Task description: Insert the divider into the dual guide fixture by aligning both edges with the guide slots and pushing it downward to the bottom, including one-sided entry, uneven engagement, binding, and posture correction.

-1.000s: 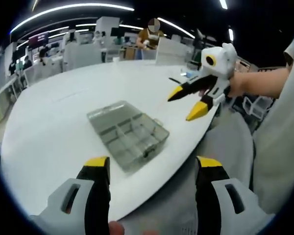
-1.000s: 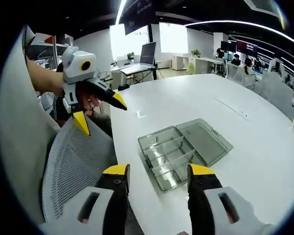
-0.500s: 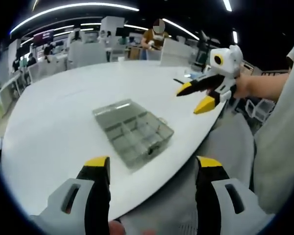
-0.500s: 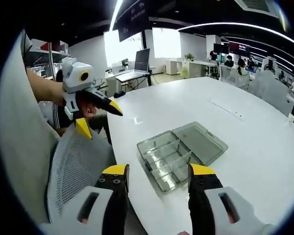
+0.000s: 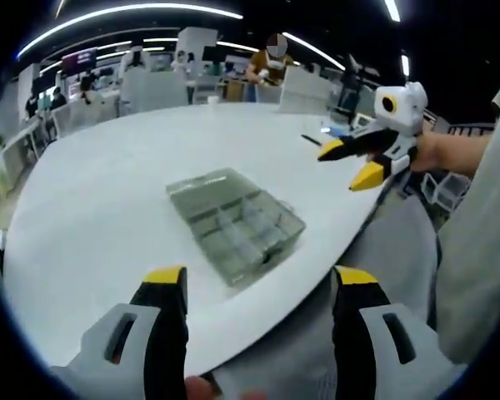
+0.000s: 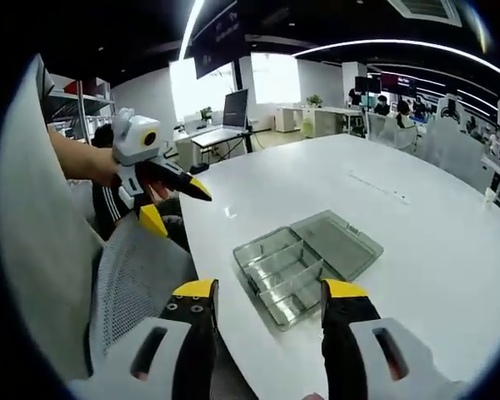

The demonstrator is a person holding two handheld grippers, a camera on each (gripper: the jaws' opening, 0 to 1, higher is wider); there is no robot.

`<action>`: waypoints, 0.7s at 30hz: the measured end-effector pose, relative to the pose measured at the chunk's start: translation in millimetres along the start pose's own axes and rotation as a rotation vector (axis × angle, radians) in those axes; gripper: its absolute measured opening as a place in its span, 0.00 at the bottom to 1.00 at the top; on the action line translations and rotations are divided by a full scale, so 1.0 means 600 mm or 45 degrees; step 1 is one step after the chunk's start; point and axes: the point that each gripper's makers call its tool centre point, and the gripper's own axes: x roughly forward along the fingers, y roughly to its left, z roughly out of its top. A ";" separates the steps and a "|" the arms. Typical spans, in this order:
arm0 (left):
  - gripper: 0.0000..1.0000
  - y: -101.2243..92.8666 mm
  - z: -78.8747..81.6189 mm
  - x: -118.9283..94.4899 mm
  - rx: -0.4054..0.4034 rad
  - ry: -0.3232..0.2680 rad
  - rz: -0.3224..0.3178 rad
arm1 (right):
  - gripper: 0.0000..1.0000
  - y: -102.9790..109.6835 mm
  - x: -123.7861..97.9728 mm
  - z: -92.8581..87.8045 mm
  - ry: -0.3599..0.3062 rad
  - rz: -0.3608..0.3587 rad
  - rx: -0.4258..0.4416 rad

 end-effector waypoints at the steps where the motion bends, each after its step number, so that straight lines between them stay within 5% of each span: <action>1: 0.68 0.001 0.000 0.001 -0.002 0.000 0.000 | 0.47 0.001 -0.002 0.001 0.000 -0.001 -0.001; 21: 0.67 0.028 -0.009 -0.005 -0.039 -0.004 0.035 | 0.47 0.011 -0.028 0.014 -0.015 -0.028 -0.019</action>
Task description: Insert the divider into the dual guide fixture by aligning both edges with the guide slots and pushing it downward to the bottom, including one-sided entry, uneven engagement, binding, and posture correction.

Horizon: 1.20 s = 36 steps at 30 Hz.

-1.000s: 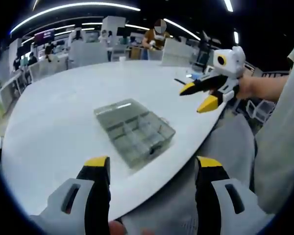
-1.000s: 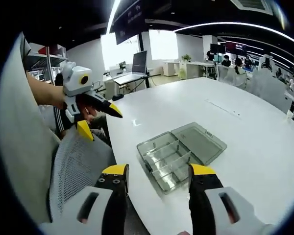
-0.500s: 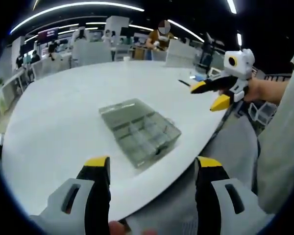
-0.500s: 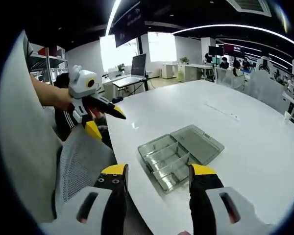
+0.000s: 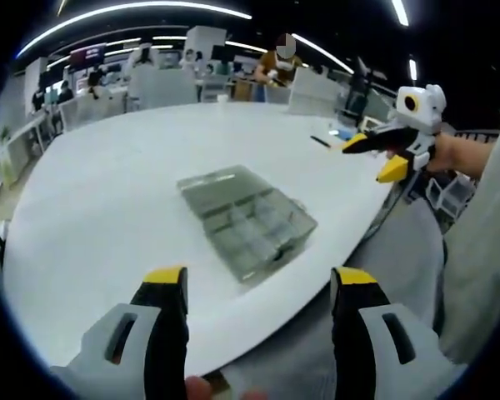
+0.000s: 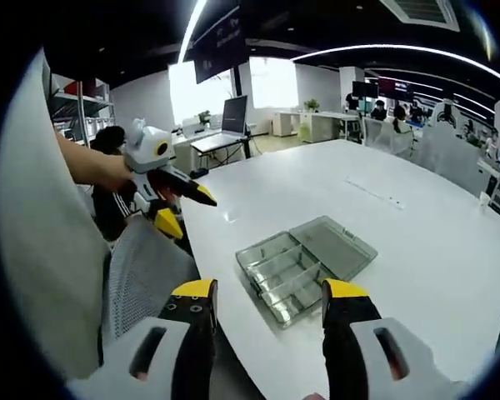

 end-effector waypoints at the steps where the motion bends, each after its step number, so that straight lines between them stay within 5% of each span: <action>1: 0.67 0.003 -0.001 0.000 -0.003 0.000 0.002 | 0.47 0.001 0.000 0.001 0.001 0.000 0.000; 36: 0.66 0.046 -0.030 0.007 -0.063 0.022 0.028 | 0.48 0.012 -0.004 0.042 0.012 0.008 -0.074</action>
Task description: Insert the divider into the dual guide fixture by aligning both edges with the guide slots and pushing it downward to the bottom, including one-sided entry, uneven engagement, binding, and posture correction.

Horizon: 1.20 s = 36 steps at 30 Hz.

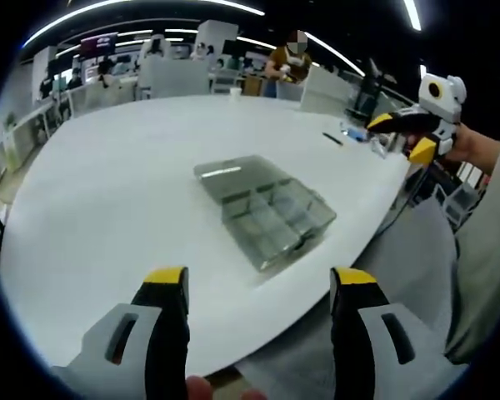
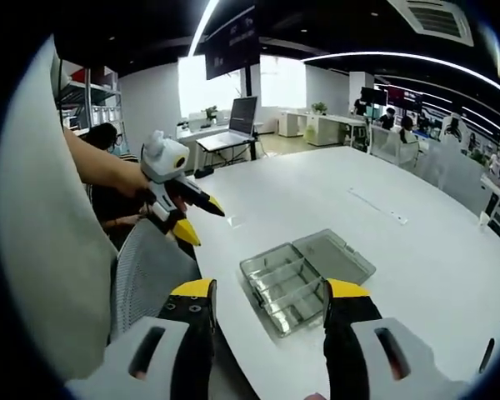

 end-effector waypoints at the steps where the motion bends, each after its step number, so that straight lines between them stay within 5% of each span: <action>1: 0.66 0.000 0.000 0.000 0.000 0.000 0.000 | 0.49 0.002 0.002 0.001 0.004 0.004 -0.003; 36: 0.66 0.049 -0.044 0.021 -0.008 0.093 0.023 | 0.51 0.041 0.024 0.038 0.003 0.063 -0.079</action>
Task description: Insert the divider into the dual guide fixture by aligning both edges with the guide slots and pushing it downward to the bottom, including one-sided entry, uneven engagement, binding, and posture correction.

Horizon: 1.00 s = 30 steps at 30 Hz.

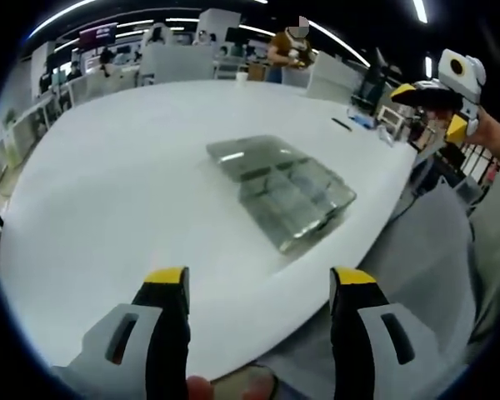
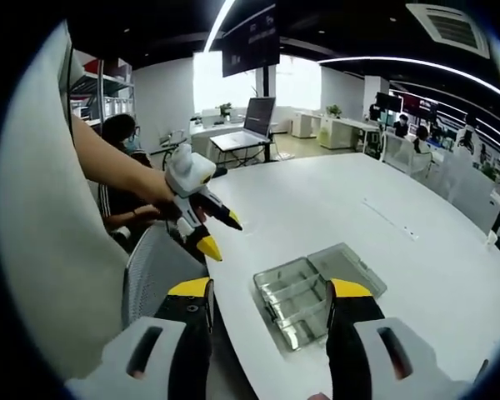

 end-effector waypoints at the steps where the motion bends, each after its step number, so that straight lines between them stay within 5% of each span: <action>1: 0.66 0.004 -0.003 0.000 -0.004 0.004 0.004 | 0.51 0.001 0.001 -0.001 0.001 0.002 0.000; 30: 0.58 0.106 -0.020 -0.003 -0.052 0.084 0.151 | 0.51 -0.015 0.012 -0.037 0.045 -0.015 0.065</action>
